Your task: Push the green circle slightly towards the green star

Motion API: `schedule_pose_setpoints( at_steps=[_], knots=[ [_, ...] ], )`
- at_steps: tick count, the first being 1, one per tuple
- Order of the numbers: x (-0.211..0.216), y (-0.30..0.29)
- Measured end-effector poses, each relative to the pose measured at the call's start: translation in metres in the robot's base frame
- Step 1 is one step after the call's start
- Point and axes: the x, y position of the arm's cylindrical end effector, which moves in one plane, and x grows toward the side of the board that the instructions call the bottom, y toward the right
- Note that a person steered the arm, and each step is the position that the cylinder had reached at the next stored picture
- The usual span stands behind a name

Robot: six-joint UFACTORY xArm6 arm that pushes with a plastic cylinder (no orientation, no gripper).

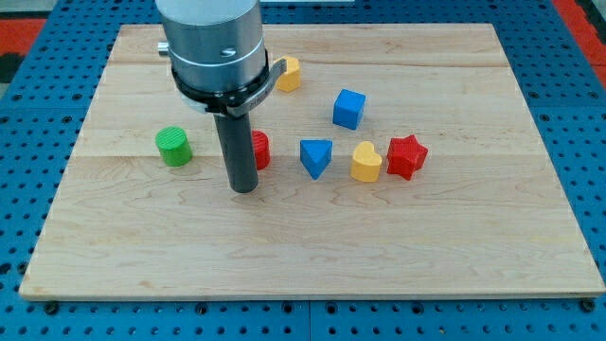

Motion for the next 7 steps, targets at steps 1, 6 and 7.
schedule_pose_setpoints(
  at_steps=[1,6,7],
  knots=[
    [0.002,0.0],
    [0.002,-0.016],
    [0.002,-0.061]
  ],
)
